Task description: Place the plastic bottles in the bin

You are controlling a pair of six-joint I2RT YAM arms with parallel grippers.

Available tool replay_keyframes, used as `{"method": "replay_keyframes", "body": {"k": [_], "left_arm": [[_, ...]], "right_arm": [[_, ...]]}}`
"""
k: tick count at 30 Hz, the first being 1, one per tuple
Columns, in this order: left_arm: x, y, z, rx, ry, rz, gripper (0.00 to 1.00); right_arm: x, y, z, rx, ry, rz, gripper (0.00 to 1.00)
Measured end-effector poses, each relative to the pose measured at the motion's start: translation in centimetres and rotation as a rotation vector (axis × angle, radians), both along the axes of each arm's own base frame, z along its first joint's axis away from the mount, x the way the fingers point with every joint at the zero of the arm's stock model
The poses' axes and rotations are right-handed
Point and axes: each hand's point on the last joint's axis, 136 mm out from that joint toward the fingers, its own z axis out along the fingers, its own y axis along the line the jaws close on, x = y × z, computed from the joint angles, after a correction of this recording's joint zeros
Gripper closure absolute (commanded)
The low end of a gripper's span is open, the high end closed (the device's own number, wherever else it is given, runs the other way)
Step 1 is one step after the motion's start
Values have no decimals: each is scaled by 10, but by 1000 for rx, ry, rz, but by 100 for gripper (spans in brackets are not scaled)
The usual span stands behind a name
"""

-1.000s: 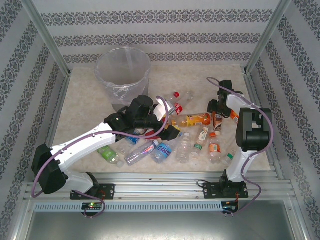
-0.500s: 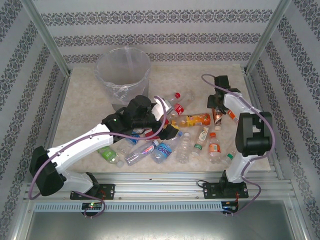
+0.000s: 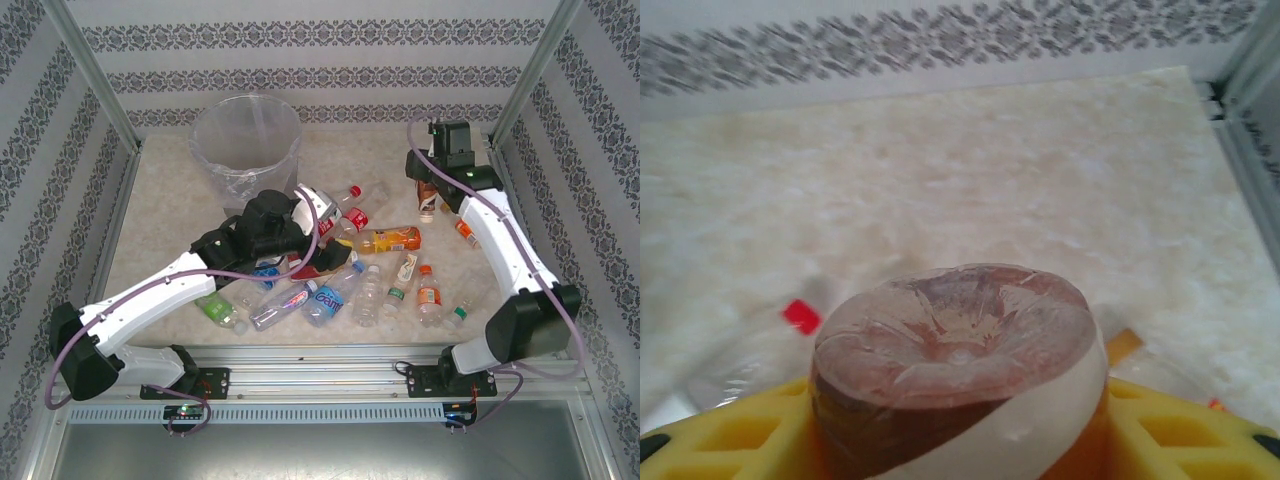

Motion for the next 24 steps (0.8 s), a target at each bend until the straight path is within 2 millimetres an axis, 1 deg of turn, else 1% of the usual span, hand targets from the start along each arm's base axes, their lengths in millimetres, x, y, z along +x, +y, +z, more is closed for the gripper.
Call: {"method": "replay_keyframes", "body": {"k": [5, 7, 9, 12, 16, 19, 24], "left_arm": [[3, -3, -4, -13, 48, 20, 0], [4, -7, -4, -22, 70, 22, 0], [5, -9, -2, -38, 89, 23, 0], [2, -10, -1, -60, 121, 22, 0], [0, -12, 1, -86, 148, 7, 0], [-2, -15, 5, -115, 158, -10, 0], [-2, -17, 8, -166, 189, -41, 0]], "right_arm": [[-20, 28, 34, 184, -66, 63, 44], [-31, 40, 45, 261, -90, 96, 44], [-42, 53, 51, 333, -102, 129, 44], [-56, 75, 54, 431, -108, 180, 44], [-71, 104, 54, 531, -100, 246, 44], [-80, 122, 54, 597, -92, 285, 44], [-93, 146, 65, 676, -99, 355, 44]]}}
